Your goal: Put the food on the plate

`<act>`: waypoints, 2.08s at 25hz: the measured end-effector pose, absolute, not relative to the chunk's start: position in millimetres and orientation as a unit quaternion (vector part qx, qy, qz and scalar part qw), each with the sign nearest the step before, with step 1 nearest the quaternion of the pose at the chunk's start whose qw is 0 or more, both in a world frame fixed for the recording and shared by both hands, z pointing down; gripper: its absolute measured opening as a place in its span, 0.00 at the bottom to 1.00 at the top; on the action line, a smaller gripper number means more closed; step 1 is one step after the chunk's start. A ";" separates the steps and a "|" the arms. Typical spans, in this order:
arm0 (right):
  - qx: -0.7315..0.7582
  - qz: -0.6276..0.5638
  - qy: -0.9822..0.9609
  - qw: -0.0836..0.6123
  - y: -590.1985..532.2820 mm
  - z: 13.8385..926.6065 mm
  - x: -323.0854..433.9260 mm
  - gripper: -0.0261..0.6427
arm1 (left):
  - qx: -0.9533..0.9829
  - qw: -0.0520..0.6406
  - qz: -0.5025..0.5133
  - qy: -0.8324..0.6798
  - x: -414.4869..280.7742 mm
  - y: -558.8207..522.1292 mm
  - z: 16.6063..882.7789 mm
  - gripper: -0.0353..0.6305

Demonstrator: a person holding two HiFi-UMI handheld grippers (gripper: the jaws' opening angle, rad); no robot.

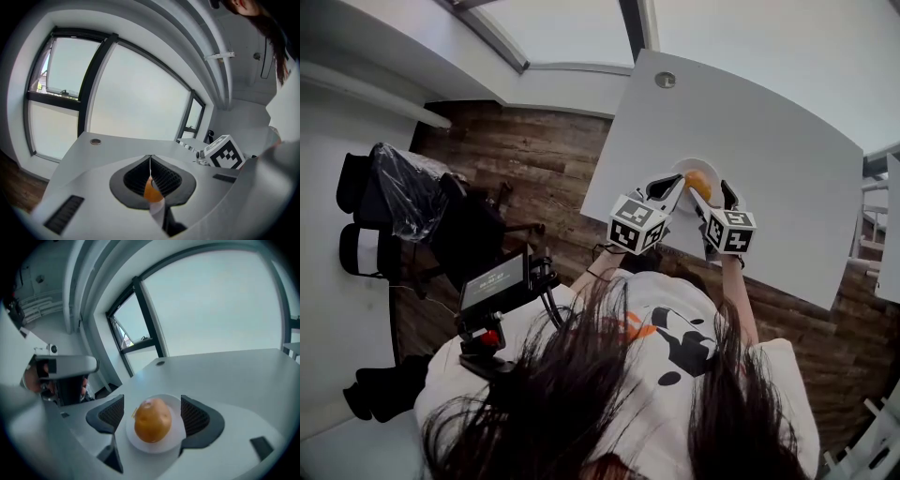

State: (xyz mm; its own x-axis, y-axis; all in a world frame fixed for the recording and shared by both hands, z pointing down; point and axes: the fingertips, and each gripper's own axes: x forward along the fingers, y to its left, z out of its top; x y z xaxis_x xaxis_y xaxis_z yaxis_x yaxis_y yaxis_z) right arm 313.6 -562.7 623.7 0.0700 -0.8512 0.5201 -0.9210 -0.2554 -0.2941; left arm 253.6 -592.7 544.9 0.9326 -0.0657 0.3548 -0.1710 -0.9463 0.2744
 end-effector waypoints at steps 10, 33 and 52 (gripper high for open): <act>0.711 0.266 -0.650 -0.022 -516.5 554.0 299.9 0.59 | 0.972 0.157 0.143 -0.101 250.7 -542.0 522.5 0.06; 0.650 0.313 -0.689 -0.074 -405.3 554.1 240.2 0.15 | 0.958 0.167 0.157 -0.174 185.0 -411.6 528.6 0.06; 0.704 0.286 -0.643 -0.095 -334.4 526.8 70.2 0.15 | 0.969 0.150 0.116 -0.159 -11.5 -354.2 506.5 0.06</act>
State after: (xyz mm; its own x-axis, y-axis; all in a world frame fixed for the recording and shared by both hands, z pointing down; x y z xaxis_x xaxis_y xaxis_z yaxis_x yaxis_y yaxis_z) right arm 70.2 -334.4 526.8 0.0093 -0.9599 0.2802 -0.8517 -0.1544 -0.5007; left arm -11.5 -354.2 506.5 0.9225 -0.2739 0.2721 -0.3432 -0.9046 0.2529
